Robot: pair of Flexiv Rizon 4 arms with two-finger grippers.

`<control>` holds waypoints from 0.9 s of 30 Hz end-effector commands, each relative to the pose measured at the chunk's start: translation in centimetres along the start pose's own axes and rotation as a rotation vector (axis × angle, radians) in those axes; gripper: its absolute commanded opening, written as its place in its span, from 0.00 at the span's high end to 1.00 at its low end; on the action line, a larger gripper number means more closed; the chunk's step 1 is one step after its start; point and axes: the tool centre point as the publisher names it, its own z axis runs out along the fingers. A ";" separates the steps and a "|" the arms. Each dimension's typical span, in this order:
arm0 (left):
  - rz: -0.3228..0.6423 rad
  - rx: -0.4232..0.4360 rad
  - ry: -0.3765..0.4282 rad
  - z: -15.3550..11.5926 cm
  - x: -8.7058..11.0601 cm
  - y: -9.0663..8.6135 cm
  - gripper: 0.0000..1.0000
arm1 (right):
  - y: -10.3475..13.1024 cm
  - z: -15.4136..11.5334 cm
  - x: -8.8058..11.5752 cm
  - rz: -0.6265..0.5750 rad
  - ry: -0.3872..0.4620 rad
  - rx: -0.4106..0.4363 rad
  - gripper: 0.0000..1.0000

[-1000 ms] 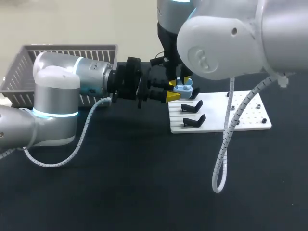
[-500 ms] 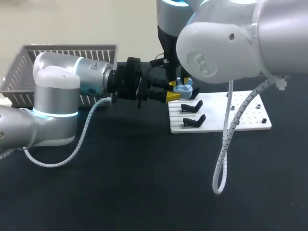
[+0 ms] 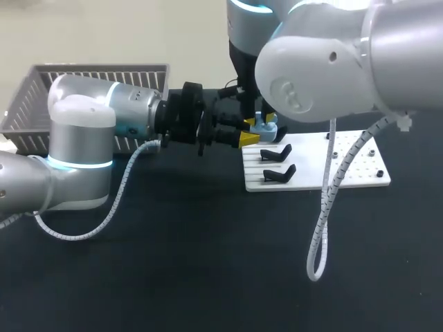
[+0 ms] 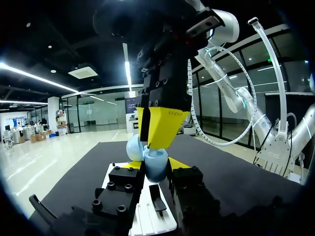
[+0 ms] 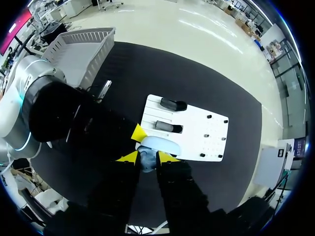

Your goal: Pick up each earbud case from the left stands, insert the matching earbuds, close the lid, and place the case in the box.

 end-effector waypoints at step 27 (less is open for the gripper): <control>0.002 -0.004 -0.001 0.0 0.0 -0.1 1.00 | -1.3 -5.2 0.6 0.051 -0.137 -0.110 0.00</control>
